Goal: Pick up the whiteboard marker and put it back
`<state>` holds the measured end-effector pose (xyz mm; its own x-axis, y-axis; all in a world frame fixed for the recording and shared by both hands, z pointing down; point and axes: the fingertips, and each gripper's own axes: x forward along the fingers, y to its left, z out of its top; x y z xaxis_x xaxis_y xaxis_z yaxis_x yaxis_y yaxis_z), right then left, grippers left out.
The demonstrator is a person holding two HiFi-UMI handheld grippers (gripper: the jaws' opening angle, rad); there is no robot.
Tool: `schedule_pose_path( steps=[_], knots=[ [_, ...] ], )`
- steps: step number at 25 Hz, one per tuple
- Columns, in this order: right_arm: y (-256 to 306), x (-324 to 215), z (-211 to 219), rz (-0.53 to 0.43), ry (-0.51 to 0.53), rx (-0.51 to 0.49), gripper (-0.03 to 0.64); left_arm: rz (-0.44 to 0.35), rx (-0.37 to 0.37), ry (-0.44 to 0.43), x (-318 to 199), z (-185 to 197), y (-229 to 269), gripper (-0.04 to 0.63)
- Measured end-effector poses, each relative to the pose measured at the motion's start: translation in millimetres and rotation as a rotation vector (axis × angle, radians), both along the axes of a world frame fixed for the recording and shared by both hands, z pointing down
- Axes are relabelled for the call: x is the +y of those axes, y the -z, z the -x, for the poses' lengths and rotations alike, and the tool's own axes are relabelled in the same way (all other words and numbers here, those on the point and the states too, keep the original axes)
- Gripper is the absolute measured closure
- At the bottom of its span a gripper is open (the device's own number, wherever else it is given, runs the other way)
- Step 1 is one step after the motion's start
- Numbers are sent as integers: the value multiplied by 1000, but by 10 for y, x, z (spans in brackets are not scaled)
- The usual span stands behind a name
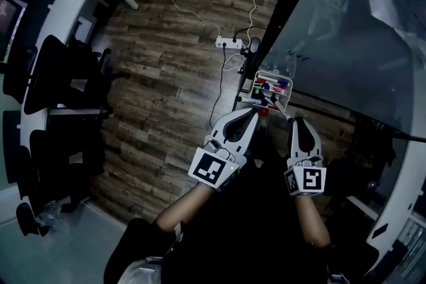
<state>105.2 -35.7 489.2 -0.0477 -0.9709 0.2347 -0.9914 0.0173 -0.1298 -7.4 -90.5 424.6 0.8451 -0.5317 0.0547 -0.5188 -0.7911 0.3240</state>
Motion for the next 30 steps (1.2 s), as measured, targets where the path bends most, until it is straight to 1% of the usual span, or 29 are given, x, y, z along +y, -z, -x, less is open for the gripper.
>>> schedule_pose_path(
  steps=[1, 4, 8, 13, 17, 19, 21, 23, 27, 30],
  knots=[
    [17, 24, 0, -4, -6, 8, 585, -4, -1, -1, 11, 13, 6, 588],
    [63, 100, 27, -6, -21, 7, 601, -22, -2, -7, 56, 46, 46, 588],
    [133, 155, 49, -25, -28, 9, 603, -38, 15, -17, 121, 78, 91, 588],
    [274, 218, -1, -44, -67, -4, 603, -48, 4, -19, 172, 118, 147, 588],
    [279, 318, -38, -39, -94, -8, 603, -59, 36, -14, 256, 167, 189, 588],
    [286, 370, -47, -43, -98, -4, 603, -68, 22, -16, 293, 187, 189, 588],
    [324, 422, -59, -44, -101, 5, 603, -58, 3, -22, 347, 193, 156, 588],
    [402, 470, -49, -49, -97, 25, 603, -51, -5, -20, 388, 193, 154, 588],
    [559, 519, -42, -90, -56, 75, 603, -62, -2, -14, 453, 102, 171, 588],
    [625, 561, -87, -118, -27, 74, 603, -64, -39, -6, 523, 22, 157, 588]
  ],
)
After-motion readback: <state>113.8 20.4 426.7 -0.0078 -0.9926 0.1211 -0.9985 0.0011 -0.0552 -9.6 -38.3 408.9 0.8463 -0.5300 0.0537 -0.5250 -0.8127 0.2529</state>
